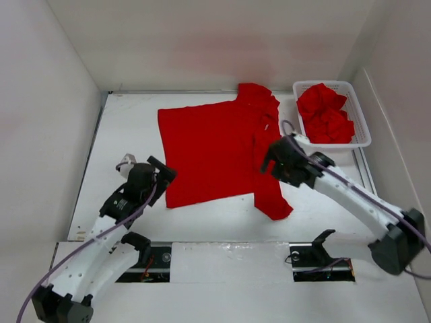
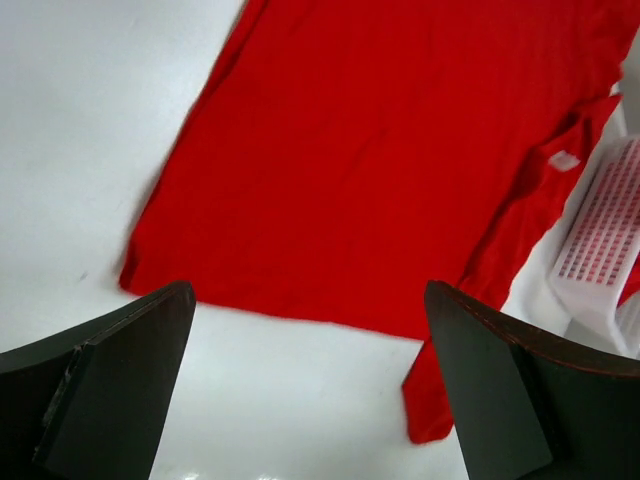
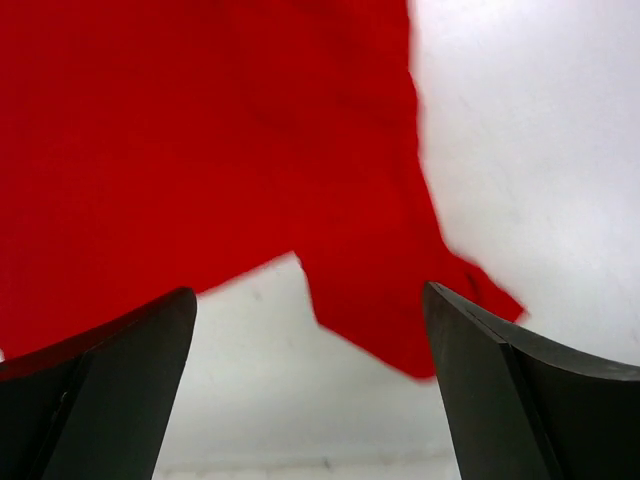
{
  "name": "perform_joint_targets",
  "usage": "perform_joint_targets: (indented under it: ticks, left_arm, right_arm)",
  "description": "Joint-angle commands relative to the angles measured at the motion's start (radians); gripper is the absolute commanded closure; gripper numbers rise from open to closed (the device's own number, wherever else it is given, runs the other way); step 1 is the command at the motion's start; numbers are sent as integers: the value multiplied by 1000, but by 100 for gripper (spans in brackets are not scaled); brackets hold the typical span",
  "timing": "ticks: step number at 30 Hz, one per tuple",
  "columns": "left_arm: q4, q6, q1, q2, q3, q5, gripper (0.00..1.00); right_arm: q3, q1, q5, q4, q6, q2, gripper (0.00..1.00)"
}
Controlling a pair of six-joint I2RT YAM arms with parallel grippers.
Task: Fold and stack the t-shirts
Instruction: Flatten out the tshirt
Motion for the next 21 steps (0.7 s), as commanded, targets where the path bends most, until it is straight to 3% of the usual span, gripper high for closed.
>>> perform_joint_targets:
  ticks: [1,5,10,16,21]
  left_arm:
    - [210,96,-4,204,150,-105,1]
    - [294,213,7,526,344,-93,1]
    - [420,281,49,786,477,-1,1]
    - [472,293,58,972,511,44,1]
    - [508,311,58,1044,508,81,1]
  right_arm:
    - [156,122,290,121,-125,210,0]
    - [400,135,415,71,-140,533,0]
    - [608,48,304,57,-169,793,2]
    - [599,-9,198,123,-218,837,4]
    - [589,-19,187,133,-254,873,0]
